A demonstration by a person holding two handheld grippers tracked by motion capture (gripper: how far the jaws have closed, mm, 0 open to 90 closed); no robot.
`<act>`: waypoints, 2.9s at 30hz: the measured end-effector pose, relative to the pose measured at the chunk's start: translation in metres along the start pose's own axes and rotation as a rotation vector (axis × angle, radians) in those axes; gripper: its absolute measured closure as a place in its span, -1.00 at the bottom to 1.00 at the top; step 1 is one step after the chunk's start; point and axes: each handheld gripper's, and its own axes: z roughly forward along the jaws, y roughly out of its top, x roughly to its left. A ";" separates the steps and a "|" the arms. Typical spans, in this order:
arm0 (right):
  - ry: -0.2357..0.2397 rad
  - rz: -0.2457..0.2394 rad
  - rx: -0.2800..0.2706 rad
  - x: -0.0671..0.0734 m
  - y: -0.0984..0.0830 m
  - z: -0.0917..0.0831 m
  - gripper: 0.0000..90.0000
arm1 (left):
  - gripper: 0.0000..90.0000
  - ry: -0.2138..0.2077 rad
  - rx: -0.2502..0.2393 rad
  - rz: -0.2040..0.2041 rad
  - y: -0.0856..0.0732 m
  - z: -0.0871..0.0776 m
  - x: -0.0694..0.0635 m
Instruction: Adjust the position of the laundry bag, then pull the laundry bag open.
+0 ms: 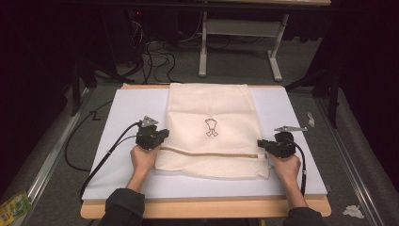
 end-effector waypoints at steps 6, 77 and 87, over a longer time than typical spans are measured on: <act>-0.013 -0.012 0.013 0.001 -0.003 0.004 0.88 | 0.80 0.028 0.013 0.031 -0.004 0.003 -0.001; -0.012 -0.120 0.051 0.024 -0.011 0.000 0.95 | 0.16 -0.015 0.052 0.164 -0.037 0.013 -0.057; 0.016 -0.130 0.010 0.026 -0.002 -0.014 0.95 | 0.12 -0.076 0.045 0.111 -0.033 0.011 -0.060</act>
